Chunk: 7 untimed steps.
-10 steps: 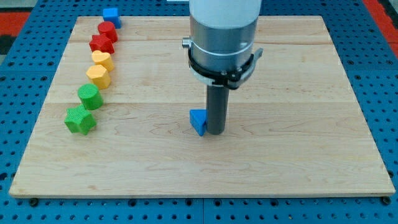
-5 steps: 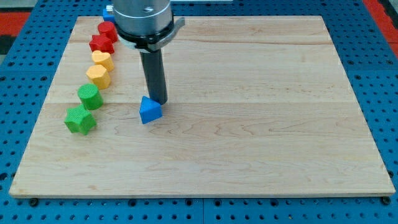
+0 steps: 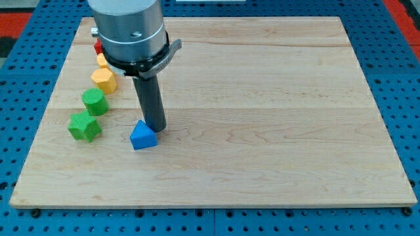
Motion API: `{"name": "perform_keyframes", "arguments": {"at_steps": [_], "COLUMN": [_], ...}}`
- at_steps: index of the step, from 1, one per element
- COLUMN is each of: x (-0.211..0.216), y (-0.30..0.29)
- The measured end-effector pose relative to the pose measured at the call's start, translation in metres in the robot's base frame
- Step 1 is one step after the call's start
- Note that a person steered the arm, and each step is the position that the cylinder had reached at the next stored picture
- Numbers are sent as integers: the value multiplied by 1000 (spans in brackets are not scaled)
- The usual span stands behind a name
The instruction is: Move the blue triangle below the green star to form a line
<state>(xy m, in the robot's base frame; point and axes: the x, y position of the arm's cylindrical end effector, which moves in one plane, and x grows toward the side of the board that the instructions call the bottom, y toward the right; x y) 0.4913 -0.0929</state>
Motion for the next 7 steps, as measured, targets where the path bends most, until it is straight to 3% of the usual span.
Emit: {"name": "perform_keyframes", "arguments": {"at_steps": [3, 7], "x": [55, 58], "y": [-27, -91]}}
